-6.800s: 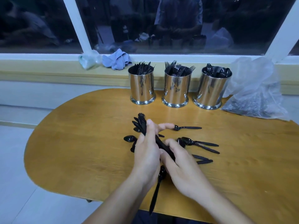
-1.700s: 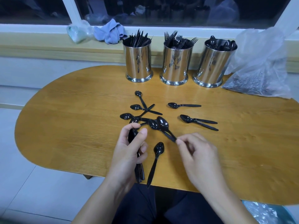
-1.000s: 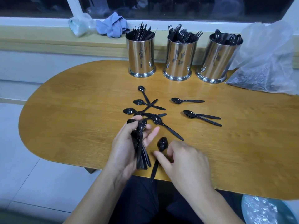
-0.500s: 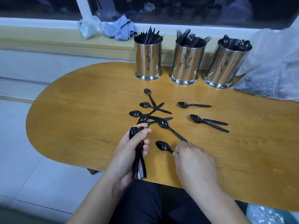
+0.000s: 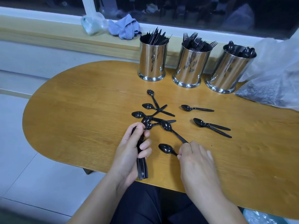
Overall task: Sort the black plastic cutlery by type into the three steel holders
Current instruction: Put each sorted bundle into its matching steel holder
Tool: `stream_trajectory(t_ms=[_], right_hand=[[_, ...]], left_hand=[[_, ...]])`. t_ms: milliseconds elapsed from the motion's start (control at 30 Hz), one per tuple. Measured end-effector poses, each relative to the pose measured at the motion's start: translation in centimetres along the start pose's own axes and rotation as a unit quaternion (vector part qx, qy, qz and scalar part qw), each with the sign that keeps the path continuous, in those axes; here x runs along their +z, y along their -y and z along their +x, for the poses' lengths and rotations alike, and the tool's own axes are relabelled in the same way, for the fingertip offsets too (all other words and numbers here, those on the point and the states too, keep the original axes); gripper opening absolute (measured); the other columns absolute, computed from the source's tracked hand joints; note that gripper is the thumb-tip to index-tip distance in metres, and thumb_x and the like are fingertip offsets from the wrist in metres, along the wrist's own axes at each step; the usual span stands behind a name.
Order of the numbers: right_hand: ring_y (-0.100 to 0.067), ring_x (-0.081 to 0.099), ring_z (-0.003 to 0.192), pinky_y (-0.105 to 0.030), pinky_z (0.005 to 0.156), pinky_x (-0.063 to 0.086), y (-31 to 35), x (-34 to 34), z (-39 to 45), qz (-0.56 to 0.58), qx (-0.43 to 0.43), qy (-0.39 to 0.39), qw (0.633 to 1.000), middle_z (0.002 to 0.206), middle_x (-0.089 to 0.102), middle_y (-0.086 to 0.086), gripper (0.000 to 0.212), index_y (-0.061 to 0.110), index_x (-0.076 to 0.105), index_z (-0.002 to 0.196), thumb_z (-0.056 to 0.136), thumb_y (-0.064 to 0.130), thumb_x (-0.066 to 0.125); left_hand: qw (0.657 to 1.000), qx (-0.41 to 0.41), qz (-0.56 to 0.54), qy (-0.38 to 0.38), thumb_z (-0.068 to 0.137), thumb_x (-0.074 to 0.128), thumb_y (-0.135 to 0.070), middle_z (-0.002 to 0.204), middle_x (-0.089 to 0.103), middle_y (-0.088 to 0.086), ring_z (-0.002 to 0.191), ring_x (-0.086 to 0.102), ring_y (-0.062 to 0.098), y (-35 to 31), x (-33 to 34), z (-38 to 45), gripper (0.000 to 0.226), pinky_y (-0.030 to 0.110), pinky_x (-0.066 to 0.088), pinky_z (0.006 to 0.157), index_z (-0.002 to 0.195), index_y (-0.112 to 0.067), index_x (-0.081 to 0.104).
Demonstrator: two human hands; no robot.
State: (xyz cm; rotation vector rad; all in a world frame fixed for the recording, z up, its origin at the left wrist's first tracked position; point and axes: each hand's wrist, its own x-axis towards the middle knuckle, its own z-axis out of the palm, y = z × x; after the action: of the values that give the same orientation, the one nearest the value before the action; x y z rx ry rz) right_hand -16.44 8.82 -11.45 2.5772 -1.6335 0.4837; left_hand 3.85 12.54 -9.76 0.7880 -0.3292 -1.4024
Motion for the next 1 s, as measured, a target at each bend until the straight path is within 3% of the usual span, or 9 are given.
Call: stream_trajectory(t_ms=[233,367,533,767,867,933,1000], right_hand=[[-0.019,0.054,0.079,-0.038,0.074,0.040,0.0,-0.1,0.0,-0.010,0.000,0.004,1.000,0.091,0.055,0.007,0.011,0.025,0.063,0.099,0.098,0.015,0.068],[-0.017,0.062,0.088,-0.040,0.081,0.047,-0.1,-0.4,0.0,0.038,0.009,0.007,0.999,0.098,0.064,0.011,0.016,0.027,0.072,0.109,0.095,0.022,0.080],[-0.017,0.062,0.088,-0.042,0.082,0.047,0.6,-0.8,0.5,0.036,0.014,-0.010,0.999,0.095,0.069,0.011,0.008,0.026,0.080,0.099,0.092,0.025,0.084],[-0.015,0.052,0.087,-0.038,0.082,0.039,0.7,-0.6,0.9,0.012,0.041,0.036,0.998,0.092,0.057,0.015,0.020,0.035,0.059,0.093,0.101,0.024,0.073],[-0.006,0.057,0.084,-0.032,0.085,0.044,1.1,-2.3,1.5,0.153,0.085,0.088,0.981,0.084,0.061,0.017,0.020,0.039,0.055,0.092,0.108,0.031,0.064],[-0.006,0.064,0.081,-0.021,0.077,0.048,2.5,-4.0,2.1,0.342,0.127,0.103,0.925,0.084,0.068,0.015,0.016,0.036,0.063,0.093,0.108,0.032,0.064],[-0.009,0.068,0.083,-0.020,0.076,0.051,4.5,-5.0,2.8,0.457,0.130,0.101,0.874,0.088,0.074,0.013,0.016,0.030,0.070,0.091,0.106,0.025,0.068]], left_hand=[[0.992,0.061,0.100,-0.040,0.113,0.061,-0.037,0.101,0.052,0.006,0.068,0.033,0.012,0.6,0.1,-0.1,0.031,0.030,0.023,0.057,0.138,-0.019,0.068],[0.985,0.079,0.147,-0.048,0.115,0.059,-0.035,0.100,0.050,0.008,0.065,0.033,0.013,0.8,0.3,0.0,0.024,0.028,0.024,0.055,0.126,-0.014,0.064],[0.990,0.056,0.122,-0.042,0.113,0.064,-0.032,0.098,0.052,0.006,0.067,0.036,0.013,0.4,0.1,0.0,0.017,0.029,0.022,0.055,0.114,-0.015,0.065],[0.995,0.043,0.085,-0.043,0.110,0.066,-0.042,0.095,0.053,0.005,0.066,0.039,0.012,0.1,0.3,0.0,0.029,0.024,0.028,0.051,0.104,-0.014,0.063],[0.991,0.063,0.103,-0.058,0.111,0.062,-0.048,0.095,0.053,0.004,0.068,0.039,0.013,0.2,1.0,-0.1,0.035,0.028,0.027,0.055,0.113,-0.013,0.068],[0.989,0.080,0.112,-0.059,0.109,0.064,-0.048,0.096,0.052,0.005,0.072,0.042,0.014,0.2,1.5,-0.2,0.040,0.030,0.030,0.059,0.120,-0.009,0.068],[0.989,0.083,0.110,-0.053,0.107,0.067,-0.047,0.097,0.052,0.004,0.079,0.047,0.016,0.4,2.3,-0.4,0.043,0.032,0.039,0.066,0.123,-0.007,0.064]])
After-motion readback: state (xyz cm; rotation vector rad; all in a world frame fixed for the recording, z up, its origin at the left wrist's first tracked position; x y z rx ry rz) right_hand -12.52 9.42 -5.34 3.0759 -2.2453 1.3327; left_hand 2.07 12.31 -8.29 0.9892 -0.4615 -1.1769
